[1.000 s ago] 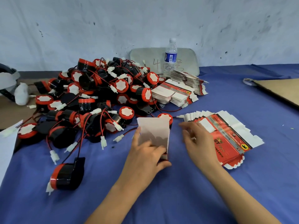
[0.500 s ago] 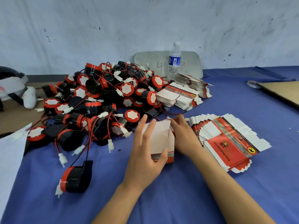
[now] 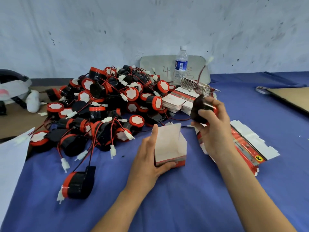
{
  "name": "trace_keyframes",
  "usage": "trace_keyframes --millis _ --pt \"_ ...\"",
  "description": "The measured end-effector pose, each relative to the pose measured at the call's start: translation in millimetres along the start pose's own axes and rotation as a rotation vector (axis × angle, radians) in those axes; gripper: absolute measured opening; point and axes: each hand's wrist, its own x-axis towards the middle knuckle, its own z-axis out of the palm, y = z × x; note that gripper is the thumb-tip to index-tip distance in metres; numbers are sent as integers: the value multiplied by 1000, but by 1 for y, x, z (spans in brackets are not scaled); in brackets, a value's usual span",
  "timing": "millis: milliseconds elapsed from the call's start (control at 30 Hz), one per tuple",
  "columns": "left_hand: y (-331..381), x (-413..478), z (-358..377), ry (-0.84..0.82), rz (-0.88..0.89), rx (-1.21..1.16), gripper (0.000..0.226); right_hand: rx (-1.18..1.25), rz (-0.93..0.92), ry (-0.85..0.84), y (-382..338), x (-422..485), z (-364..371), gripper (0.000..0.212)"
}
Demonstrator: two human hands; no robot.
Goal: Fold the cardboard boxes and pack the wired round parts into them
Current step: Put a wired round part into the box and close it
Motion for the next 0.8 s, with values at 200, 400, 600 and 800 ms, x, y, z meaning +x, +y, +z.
trace_keyframes --millis 200,400,600,800 --pt "-7 1 6 81 -23 23 119 -251 -165 -125 -19 -19 2 44" --pt "-14 2 11 146 -88 -31 130 -905 -641 -169 -1 -36 16 50" --pt "-19 2 14 148 -77 24 132 -1184 -512 -381 30 -49 25 46" --pt "-18 1 13 148 -66 53 132 -1167 -403 -390 41 -42 21 37"
